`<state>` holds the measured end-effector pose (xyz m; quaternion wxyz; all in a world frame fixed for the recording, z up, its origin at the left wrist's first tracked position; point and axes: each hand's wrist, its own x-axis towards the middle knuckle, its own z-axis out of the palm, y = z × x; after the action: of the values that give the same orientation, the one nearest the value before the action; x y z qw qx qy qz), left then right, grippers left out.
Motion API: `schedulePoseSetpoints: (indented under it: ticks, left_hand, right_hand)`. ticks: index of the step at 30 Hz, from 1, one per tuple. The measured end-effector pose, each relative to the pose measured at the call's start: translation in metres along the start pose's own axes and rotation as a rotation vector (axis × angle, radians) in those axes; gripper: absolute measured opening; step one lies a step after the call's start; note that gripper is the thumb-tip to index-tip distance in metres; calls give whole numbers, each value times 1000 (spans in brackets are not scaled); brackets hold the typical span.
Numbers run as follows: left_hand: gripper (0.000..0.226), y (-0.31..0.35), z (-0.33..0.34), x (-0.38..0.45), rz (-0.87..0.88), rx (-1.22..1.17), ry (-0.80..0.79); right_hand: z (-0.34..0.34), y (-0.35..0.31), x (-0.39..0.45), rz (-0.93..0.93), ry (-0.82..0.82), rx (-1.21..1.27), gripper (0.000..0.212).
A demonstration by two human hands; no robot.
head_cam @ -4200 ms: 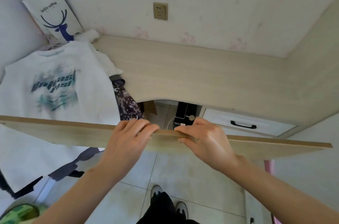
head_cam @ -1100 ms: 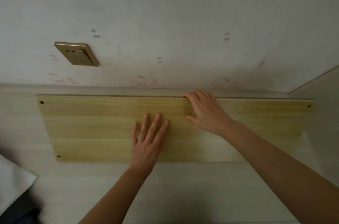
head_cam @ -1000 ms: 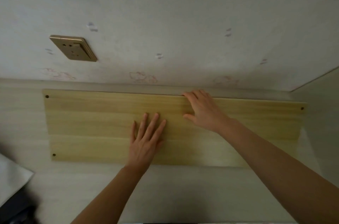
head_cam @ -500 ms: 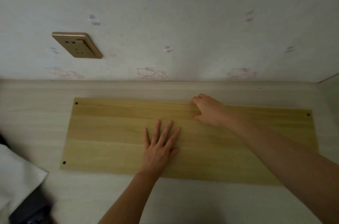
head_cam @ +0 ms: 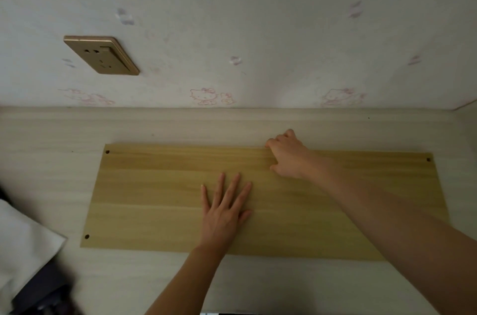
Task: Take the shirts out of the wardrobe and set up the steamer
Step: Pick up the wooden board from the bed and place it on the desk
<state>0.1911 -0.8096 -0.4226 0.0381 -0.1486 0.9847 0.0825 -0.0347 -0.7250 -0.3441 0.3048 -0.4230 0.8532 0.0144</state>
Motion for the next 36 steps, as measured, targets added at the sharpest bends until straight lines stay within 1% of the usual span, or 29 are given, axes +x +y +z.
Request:
schedulePoseSetpoints:
  ticks: [2, 3, 5, 7, 9, 12, 18, 21, 23, 27, 36]
  left_hand:
    - [59, 1, 1, -3, -25, -21, 6]
    - [58, 2, 2, -4, -33, -31, 10]
    - [58, 2, 2, -4, -38, -48, 18]
    - [58, 1, 2, -4, -40, -57, 25]
    - [58, 1, 2, -5, -41, -58, 12]
    - [59, -2, 2, -5, -46, -47, -27]
    - [61, -5, 3, -6, -58, -23, -50]
    - [61, -5, 4, -6, -65, -23, -48]
    - [61, -6, 5, -6, -68, -26, -40]
    - [61, -10, 5, -7, -69, -30, -38]
    - [60, -29, 1, -13, -68, -30, -19]
  right_hand:
    - [-4, -9, -1, -8, 59, -29, 40]
    - [-7, -15, -3, -18, 119, -15, 36]
    - [-9, -28, -10, -54, 252, 27, 34]
    - [-2, -35, -22, -71, 304, 56, 34]
    - [18, -30, -35, -44, 279, 58, 36]
    - [53, -8, -55, 96, 202, 66, 50]
    - [94, 16, -101, 348, 163, -8, 71]
    - [103, 16, -108, 367, 107, 7, 85]
    - [104, 13, -106, 375, 95, 26, 89]
    - [105, 3, -101, 386, 119, 35, 91]
    - [106, -20, -90, 387, 112, 34, 94]
